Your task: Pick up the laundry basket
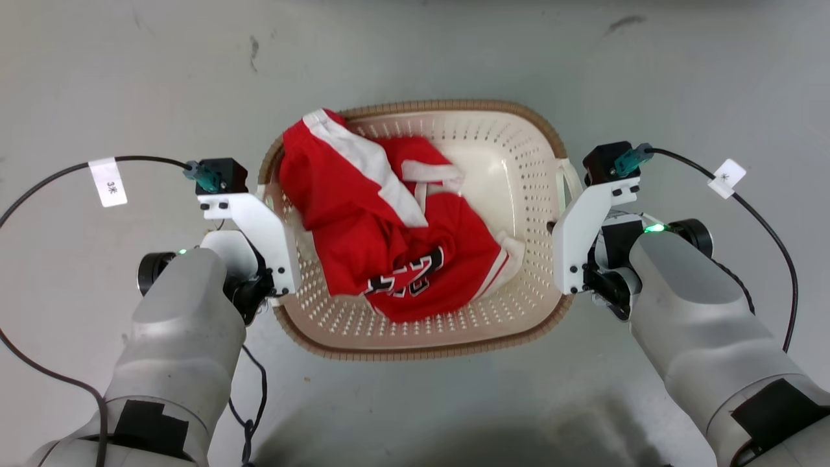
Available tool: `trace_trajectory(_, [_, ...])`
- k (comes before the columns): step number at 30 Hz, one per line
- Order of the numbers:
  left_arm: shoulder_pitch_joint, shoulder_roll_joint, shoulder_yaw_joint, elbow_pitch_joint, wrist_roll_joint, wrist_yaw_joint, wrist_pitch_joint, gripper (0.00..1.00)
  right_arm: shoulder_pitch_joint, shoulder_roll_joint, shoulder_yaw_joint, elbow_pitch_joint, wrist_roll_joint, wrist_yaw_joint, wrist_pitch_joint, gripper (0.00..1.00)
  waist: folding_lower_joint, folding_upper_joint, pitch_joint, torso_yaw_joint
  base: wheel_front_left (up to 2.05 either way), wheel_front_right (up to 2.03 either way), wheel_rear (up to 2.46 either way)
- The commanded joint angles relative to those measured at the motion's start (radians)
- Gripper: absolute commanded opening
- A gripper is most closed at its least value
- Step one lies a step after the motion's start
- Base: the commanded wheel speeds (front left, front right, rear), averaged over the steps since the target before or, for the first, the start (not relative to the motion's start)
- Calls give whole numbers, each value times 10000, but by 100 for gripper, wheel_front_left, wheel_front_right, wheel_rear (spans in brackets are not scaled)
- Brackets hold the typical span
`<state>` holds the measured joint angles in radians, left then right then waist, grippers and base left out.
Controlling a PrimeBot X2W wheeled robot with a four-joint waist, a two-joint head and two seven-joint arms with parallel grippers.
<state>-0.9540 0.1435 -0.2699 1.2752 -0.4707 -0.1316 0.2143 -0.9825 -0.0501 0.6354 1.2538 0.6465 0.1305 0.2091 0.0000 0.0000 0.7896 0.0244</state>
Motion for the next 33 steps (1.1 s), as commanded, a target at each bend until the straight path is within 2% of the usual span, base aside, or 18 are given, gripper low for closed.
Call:
trace_trajectory(1, [85,54,-36,28,-42,20,149,0,115,-16,115,-104,112,4,147,0,0,0,-308,-18,0,0,0])
trace_trajectory(22, [819,63,-303,122,-787,20,2326,0,1088,-222,1305,-586,1853,17,2679,0,0,0,-3359,-306,0,0,0])
trace_trajectory(33, [1283,-90,-324,135,-1053,18,2772,0,1417,-405,1649,-322,2324,17,3005,0,0,0,-4779,-464,0,0,0])
